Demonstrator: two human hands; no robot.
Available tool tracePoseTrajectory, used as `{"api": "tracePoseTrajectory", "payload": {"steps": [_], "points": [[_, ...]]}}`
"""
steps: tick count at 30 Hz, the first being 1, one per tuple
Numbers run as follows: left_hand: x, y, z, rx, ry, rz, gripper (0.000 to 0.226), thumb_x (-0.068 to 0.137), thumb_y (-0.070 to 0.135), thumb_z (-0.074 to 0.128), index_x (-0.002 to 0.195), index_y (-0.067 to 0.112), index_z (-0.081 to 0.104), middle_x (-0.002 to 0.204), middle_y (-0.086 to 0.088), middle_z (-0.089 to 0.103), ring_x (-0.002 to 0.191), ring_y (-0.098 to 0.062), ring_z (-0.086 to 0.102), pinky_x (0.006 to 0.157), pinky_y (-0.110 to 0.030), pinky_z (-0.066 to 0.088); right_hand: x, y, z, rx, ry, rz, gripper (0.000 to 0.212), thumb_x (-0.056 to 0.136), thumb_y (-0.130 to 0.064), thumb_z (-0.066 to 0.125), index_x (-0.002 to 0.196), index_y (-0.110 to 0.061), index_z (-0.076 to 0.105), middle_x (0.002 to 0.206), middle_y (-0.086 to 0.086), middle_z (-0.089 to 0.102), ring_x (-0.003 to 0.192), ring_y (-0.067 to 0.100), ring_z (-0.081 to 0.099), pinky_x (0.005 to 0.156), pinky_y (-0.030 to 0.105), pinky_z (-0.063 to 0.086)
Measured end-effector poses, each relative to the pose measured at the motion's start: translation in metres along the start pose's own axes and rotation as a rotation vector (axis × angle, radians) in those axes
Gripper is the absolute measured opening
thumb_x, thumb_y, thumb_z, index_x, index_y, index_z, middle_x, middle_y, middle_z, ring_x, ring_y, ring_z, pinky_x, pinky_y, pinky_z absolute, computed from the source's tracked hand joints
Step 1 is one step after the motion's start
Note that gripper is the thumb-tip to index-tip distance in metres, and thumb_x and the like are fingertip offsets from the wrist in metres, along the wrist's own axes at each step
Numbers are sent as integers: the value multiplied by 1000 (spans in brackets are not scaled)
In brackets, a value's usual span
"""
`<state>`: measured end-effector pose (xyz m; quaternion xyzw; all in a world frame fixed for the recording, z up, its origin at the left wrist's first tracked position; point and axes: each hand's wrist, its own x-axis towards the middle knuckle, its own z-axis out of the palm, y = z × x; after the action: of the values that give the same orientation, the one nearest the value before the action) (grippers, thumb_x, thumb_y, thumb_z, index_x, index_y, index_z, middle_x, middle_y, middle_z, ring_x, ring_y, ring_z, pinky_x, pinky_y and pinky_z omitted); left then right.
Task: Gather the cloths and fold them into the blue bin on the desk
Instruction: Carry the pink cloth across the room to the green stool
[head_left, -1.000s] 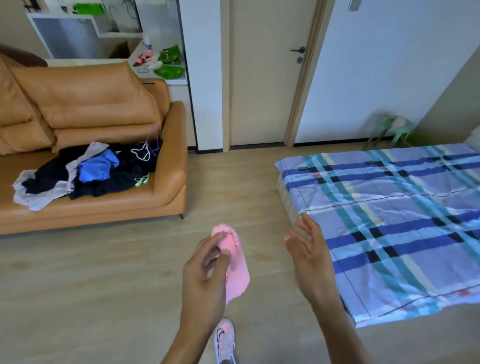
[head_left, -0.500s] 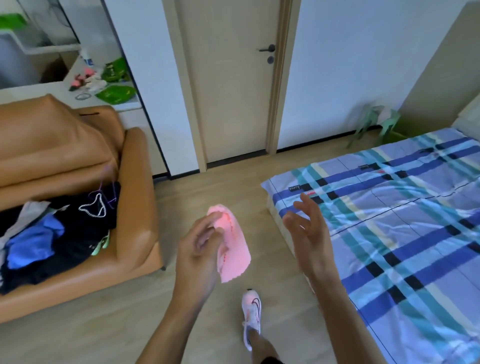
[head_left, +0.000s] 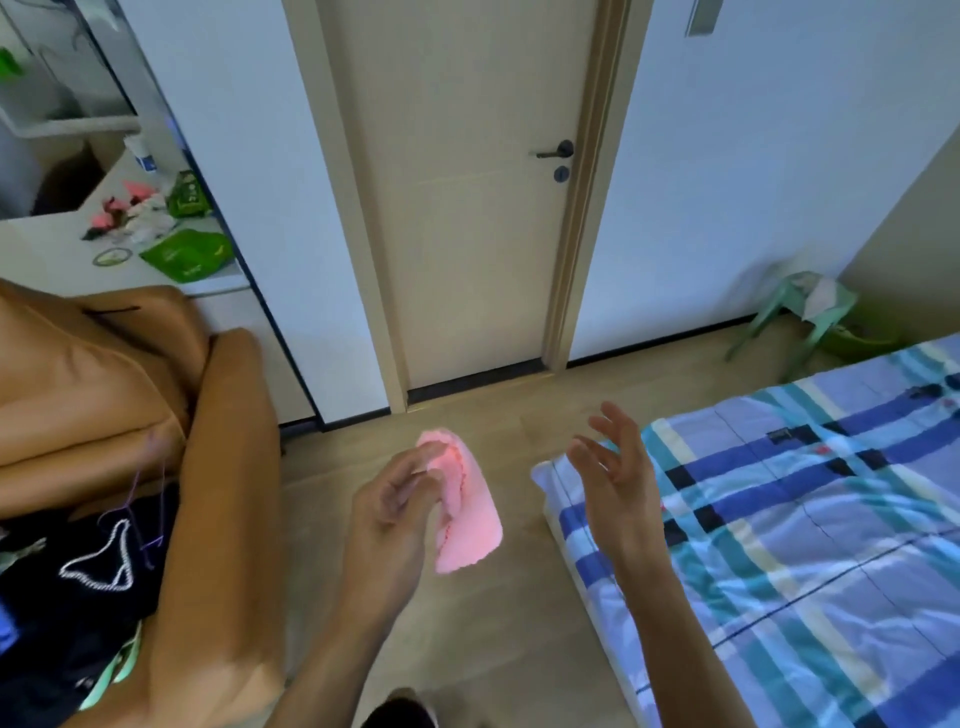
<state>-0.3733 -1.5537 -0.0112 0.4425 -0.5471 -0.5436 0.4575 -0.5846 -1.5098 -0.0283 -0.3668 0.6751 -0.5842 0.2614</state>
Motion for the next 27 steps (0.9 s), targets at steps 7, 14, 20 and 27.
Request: {"api": "tracePoseTrajectory", "payload": {"steps": [7,14,20,27], "points": [[184,-21,45,-38,-124,-49,23,78,17,61,95,15,75,112,2,75,110,-21,69,76,-17,53,151,23,40,-44,131,21,50,97,-26,63,143,-29,44,134,-7,56,115,9,63,83,21,51],[372,-4,101,98,-384,121,22,85,34,52,81,21,69,88,-4,71,86,-18,68,76,-20,48,313,27,66,-69,288,74,52,96,-22,64,145,-25,45,136,-3,57,111,7,63,72,10,47],[501,1,168,113,-539,68,27,79,39,52,88,27,74,101,13,76,101,-1,69,79,-5,46,420,38,55,-53,461,132,51,96,-24,63,144,-27,45,136,-6,58,115,14,63,80,22,51],[631,-23,287,128,-730,43,26,80,39,53,95,33,74,85,6,74,86,1,69,82,-13,52,558,90,25,-23,617,194,50,96,-25,64,142,-30,47,134,-8,58,114,13,64,75,14,47]]}}
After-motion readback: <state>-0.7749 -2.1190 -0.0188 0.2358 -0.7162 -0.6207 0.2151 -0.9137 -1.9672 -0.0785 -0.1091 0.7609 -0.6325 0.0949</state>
